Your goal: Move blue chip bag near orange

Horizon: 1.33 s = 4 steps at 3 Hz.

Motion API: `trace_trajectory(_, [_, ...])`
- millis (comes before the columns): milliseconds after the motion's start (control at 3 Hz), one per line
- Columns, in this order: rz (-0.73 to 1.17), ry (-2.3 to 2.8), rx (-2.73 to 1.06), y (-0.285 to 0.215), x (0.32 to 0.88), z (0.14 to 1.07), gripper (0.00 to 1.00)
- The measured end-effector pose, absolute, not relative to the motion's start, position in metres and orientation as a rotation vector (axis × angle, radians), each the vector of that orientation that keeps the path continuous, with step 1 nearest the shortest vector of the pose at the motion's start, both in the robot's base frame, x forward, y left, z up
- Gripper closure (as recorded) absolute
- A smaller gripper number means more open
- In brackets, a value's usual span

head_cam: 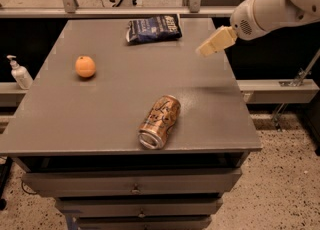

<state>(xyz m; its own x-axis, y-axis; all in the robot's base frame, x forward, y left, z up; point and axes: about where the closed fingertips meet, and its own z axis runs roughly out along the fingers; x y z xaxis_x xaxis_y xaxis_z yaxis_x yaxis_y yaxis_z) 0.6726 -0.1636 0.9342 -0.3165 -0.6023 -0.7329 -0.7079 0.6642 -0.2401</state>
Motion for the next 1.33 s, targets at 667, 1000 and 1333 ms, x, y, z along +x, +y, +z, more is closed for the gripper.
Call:
trace_trajectory(667, [0.229, 1.962, -0.979, -0.122, 0.706, 0.911, 0.00])
trace_trajectory(1000, [0.293, 1.892, -0.887, -0.096, 0.747, 0.902, 0.00])
trace_trajectory(1333, [0.340, 1.846, -0.816, -0.075, 0.786, 0.890, 0.00])
